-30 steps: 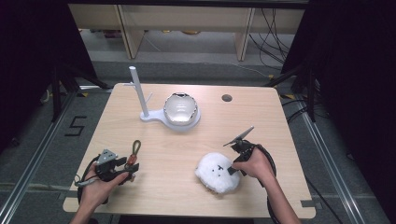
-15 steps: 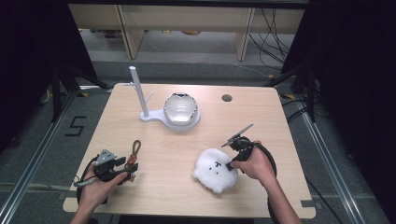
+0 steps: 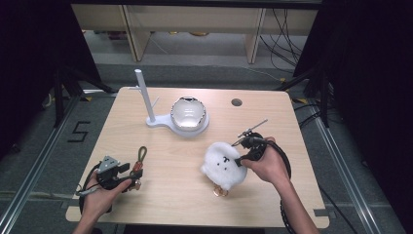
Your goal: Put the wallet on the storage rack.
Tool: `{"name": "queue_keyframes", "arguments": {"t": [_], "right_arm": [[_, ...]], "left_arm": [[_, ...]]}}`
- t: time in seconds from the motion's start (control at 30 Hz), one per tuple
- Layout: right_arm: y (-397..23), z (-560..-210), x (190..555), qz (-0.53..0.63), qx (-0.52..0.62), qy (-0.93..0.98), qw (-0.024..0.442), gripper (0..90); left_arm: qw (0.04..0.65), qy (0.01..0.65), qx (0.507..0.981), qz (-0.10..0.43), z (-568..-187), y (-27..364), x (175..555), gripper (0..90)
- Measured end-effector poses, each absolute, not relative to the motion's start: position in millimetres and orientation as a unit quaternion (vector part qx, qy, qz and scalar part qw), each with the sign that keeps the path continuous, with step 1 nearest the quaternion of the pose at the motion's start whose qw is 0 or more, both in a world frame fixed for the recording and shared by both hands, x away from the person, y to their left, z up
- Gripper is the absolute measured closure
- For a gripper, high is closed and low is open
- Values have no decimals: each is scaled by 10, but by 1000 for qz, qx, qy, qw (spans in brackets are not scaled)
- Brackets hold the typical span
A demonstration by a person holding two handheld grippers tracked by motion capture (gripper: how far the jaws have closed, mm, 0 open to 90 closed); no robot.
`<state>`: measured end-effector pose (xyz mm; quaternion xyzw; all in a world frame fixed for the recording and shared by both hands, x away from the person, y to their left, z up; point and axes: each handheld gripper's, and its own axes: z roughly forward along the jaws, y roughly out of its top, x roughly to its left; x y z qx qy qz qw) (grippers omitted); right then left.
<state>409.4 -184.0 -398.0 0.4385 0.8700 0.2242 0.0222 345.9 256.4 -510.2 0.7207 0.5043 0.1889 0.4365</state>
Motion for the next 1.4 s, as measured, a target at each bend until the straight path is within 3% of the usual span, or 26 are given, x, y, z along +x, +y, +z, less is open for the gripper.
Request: {"name": "queue_keyframes", "arguments": {"t": [0.6, 1.4], "right_arm": [[-1747, -3587, 4280, 260, 417, 868, 69, 842], [-1538, -3341, 4520, 275, 385, 876, 95, 842]], "left_arm": [[440, 512, 710, 199, -5090, 2592, 3454, 362], [443, 525, 696, 211, -5100, 2655, 3359, 362]]}}
